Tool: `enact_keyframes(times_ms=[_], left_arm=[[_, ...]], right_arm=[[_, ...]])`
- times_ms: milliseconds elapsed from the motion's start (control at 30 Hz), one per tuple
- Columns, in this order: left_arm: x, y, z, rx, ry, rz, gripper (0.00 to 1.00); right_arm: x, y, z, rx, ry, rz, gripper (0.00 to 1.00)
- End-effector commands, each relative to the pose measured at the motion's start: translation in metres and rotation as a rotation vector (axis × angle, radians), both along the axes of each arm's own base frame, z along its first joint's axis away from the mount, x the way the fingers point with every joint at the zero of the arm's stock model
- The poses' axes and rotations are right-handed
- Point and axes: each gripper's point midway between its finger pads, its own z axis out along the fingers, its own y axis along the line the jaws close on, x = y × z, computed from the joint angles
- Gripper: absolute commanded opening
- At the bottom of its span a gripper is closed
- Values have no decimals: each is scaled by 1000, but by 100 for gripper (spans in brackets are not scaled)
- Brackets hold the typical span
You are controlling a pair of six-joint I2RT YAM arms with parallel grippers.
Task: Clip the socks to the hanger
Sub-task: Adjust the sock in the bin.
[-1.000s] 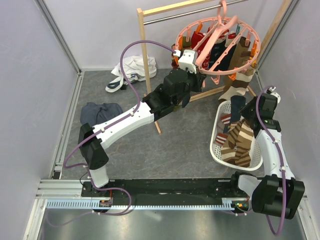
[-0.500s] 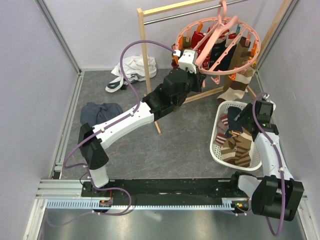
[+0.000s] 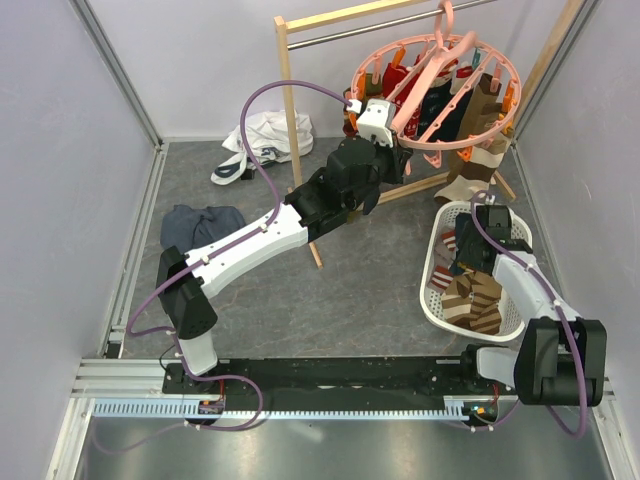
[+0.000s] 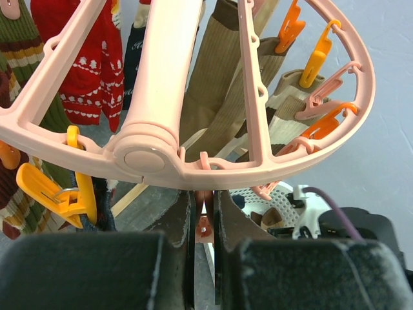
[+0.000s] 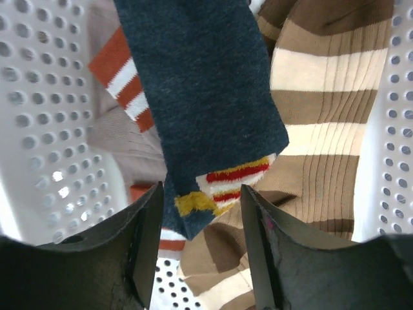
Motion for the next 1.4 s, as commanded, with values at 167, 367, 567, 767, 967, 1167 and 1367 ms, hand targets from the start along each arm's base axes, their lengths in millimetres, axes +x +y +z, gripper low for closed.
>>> enact_keyframes(times_ms=[167,367,567,767,967,1167,1367], left_arm=[[0,8,25,-36,-38,6,2],[-1,10,31,-41,-47,7,2],[-3,14,39,-47,-60,10,2],[-7,17,38,-44,-55,4,2],[-8,18,34,-32,-53,3,2],[-10,19,27,-5,-39,-8,2],[-12,19,28,4,-46,-19,2]], right_arm=[[14,-14,9,-99,-19,-18,24],[31,10,62,43,-192,-14,0],[52,16,133,200,-463,-103,0],[45,-3,125,317,-569,-311,0],[11,-22,32,288,-399,-458,4],[-4,-35,28,168,-310,-408,48],[2,-16,84,81,-279,-92,67]])
